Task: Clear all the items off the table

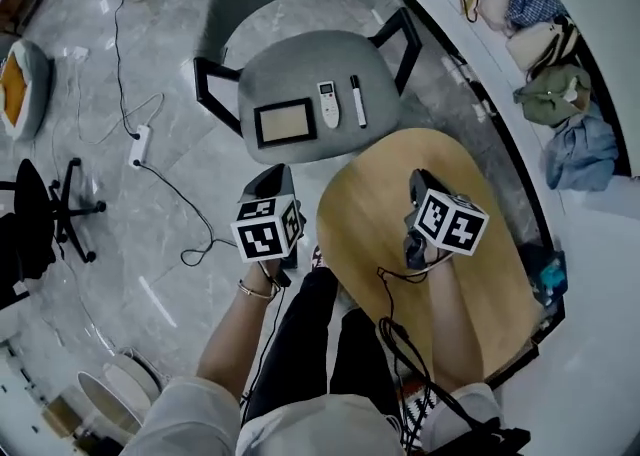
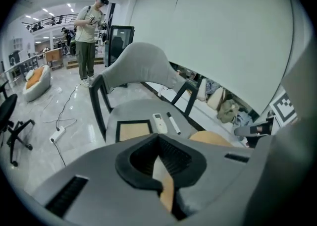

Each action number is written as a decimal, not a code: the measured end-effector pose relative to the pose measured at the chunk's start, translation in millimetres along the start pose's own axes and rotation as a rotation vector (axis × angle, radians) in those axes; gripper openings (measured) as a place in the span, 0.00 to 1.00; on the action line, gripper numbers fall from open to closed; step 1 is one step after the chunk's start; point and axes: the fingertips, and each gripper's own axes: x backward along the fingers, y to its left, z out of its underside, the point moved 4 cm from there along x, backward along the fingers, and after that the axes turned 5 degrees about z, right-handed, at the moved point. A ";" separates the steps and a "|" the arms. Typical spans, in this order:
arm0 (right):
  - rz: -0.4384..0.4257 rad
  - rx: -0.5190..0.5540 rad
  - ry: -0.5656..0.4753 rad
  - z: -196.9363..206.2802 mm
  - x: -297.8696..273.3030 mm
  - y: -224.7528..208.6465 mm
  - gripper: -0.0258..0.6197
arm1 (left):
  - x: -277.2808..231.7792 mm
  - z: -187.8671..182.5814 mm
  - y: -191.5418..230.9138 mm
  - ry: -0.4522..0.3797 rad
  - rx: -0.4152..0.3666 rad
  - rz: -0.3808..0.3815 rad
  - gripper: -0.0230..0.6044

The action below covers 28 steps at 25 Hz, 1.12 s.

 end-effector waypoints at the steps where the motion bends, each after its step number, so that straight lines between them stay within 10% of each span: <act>1: 0.012 -0.014 -0.012 5.3 19.1 -4.6 0.12 | 10.4 -1.6 -16.2 -0.006 -0.006 0.021 0.05; 12: 0.140 -0.039 -0.146 56.0 232.3 -63.6 0.08 | 140.3 15.7 -183.6 0.007 -0.024 0.238 0.05; 28: 0.072 0.010 -0.305 50.2 369.6 -88.8 0.08 | 268.1 14.9 -265.8 -0.169 -0.135 0.185 0.05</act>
